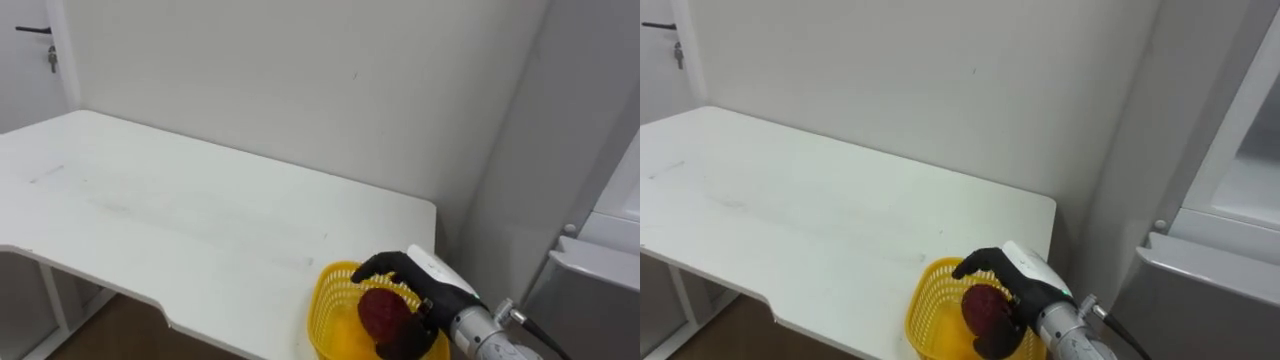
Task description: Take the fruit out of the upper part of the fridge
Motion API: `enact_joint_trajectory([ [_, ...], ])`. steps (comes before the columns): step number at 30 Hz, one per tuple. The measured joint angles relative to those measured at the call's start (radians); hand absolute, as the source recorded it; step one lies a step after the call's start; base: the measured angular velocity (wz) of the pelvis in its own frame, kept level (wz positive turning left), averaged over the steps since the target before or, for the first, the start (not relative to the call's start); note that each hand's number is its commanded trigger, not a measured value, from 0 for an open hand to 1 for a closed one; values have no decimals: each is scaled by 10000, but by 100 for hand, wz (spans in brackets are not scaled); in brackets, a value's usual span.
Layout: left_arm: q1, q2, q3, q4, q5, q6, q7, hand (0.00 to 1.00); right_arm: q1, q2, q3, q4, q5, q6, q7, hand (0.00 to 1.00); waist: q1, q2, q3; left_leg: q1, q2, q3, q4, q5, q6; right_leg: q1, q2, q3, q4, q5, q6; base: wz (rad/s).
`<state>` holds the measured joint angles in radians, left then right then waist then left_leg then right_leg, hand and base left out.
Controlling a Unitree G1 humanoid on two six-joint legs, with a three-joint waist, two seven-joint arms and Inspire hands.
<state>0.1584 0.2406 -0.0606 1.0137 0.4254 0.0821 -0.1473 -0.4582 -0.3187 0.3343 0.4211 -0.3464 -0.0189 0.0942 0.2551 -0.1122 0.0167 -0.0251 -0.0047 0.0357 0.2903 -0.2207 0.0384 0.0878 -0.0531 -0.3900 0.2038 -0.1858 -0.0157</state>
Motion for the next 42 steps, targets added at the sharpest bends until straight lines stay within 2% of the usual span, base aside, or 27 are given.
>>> enact_joint_trajectory([
  [5, -1, 21, 0, 0, 0, 0, 0, 0, 0, 8, 0, 0, -2, -1, 0, 0, 1, -46, 17, -13, -22, -5, -1, 0, 6, -9, -17, 1, -12, -10, 16, 0],
  [8, -5, 21, 0, 0, -1, 0, 0, 0, 0, 8, -1, 0, -8, -1, -1, 0, 5, -80, -6, -8, -29, 1, -7, 0, 10, -15, -27, 9, -12, -15, 25, 0],
  [18, -4, -7, -9, -5, -7, 28, 6, 0, -1, 9, -7, 2, 20, -1, -75, 0, -8, -53, 13, -3, -29, 2, -46, 2, 13, -29, -26, 11, -18, -16, 26, 0],
  [24, -16, 4, -176, -1, -26, 33, 103, 0, -1, 9, -7, -6, 319, -1, -76, 0, -24, -87, -11, -11, -32, 7, -57, 3, 13, -27, -28, 5, -37, -18, 29, 0],
  [31, 2, -42, -216, -2, 6, 79, 107, 0, -1, 11, -46, -641, 697, 0, -268, 0, -93, -5, 15, -14, -43, -38, -50, 3, 14, -21, -32, -29, -18, -18, 30, 1],
  [39, 121, -114, -192, 2, 29, 117, 280, 0, 7, 5, -82, -1573, 707, -56, -626, 0, -331, 178, -136, 16, -77, -62, -99, 37, 56, -17, -70, -16, 13, -11, 41, 2],
  [41, 98, -134, -95, 6, 89, 71, 278, 0, 59, 6, -252, -1831, 700, -148, -629, 0, -379, 202, -150, 20, -81, -65, -114, 50, 56, -14, -70, -5, 14, -10, 43, 0],
  [42, 95, -151, 16, 18, 93, 12, 279, 0, 96, 7, -401, -2023, 719, -155, -635, 0, -428, 238, -124, 38, -87, -63, -161, 79, 55, -14, -70, 32, 14, -8, 46, 0],
])
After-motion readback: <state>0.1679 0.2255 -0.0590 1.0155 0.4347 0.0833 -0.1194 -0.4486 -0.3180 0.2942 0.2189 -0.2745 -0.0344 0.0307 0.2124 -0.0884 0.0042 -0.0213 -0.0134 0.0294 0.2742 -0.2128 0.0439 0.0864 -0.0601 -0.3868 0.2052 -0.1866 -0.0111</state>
